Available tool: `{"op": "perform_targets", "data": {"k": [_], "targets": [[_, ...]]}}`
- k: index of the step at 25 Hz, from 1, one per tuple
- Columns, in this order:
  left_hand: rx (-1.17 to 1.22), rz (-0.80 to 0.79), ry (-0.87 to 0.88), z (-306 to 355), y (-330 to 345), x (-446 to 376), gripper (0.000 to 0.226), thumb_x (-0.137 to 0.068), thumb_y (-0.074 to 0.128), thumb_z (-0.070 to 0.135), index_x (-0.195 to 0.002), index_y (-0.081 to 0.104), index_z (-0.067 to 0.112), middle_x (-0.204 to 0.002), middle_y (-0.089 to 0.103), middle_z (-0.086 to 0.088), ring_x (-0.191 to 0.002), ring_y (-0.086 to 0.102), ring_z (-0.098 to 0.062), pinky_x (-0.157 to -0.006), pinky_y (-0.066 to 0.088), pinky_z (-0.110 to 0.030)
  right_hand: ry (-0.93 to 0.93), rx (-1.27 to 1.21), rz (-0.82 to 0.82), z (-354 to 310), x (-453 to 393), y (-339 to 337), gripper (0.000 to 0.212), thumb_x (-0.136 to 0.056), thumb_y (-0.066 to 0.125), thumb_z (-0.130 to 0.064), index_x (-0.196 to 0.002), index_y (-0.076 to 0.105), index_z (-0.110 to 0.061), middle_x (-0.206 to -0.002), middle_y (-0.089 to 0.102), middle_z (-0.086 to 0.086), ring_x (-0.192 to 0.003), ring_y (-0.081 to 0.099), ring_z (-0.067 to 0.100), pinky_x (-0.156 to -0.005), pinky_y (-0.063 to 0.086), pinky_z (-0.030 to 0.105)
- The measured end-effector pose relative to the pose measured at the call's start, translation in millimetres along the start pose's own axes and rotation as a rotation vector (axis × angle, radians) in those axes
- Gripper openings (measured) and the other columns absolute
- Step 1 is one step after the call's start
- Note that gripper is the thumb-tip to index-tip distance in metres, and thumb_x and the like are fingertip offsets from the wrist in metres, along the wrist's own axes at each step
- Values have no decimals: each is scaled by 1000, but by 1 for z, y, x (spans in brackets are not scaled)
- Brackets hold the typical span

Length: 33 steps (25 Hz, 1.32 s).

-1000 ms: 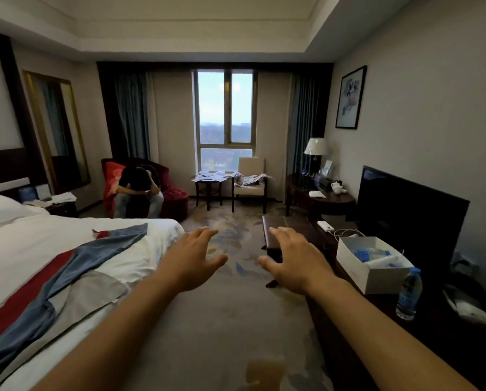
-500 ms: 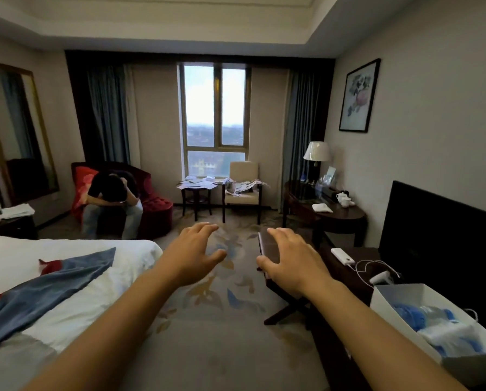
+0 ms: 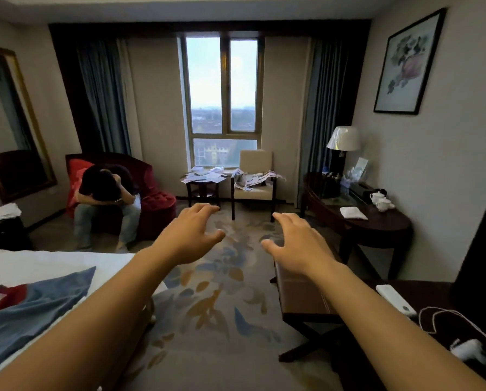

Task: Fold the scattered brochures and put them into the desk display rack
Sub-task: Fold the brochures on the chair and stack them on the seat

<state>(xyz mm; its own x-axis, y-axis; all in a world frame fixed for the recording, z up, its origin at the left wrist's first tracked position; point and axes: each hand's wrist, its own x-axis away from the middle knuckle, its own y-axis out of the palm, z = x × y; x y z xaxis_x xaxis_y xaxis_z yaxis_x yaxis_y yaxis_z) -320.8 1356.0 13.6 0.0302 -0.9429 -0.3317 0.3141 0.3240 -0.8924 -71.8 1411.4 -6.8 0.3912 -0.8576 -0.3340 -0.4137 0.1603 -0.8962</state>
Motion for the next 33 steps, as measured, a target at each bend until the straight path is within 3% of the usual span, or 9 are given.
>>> {"op": "perform_targets", "data": {"k": [10,15,23,33], "targets": [[45,-15,-4,-170,77,-298,72,-91,58,52,-153,34,24,-160,32,-1,-143,33,-23,-115,34,-42,15,62,-4,34,-317,110,80,-92,53,-61,-158,27,-24,-161,33,-1,-145,34,21,-113,35,42],[50,-28,5,-224,104,-436,72,-91,57,53,-153,34,25,-159,33,0,-141,35,-23,-112,35,-40,47,82,-3,67,-454,150,80,-92,52,-61,-158,27,-24,-160,34,-1,-144,35,22,-113,35,42],[35,-105,-10,-295,207,-687,73,-90,57,53,-154,32,28,-161,30,2,-144,31,-23,-115,34,-42,52,37,16,174,-705,247,80,-91,51,-62,-157,29,-23,-159,37,-1,-143,37,20,-112,36,41],[38,-86,-7,-395,276,-997,67,-92,58,48,-152,35,27,-158,34,2,-144,32,-23,-117,32,-46,63,37,-11,268,-1019,341,81,-88,52,-65,-156,28,-27,-158,39,-1,-142,40,22,-110,39,45]]}}
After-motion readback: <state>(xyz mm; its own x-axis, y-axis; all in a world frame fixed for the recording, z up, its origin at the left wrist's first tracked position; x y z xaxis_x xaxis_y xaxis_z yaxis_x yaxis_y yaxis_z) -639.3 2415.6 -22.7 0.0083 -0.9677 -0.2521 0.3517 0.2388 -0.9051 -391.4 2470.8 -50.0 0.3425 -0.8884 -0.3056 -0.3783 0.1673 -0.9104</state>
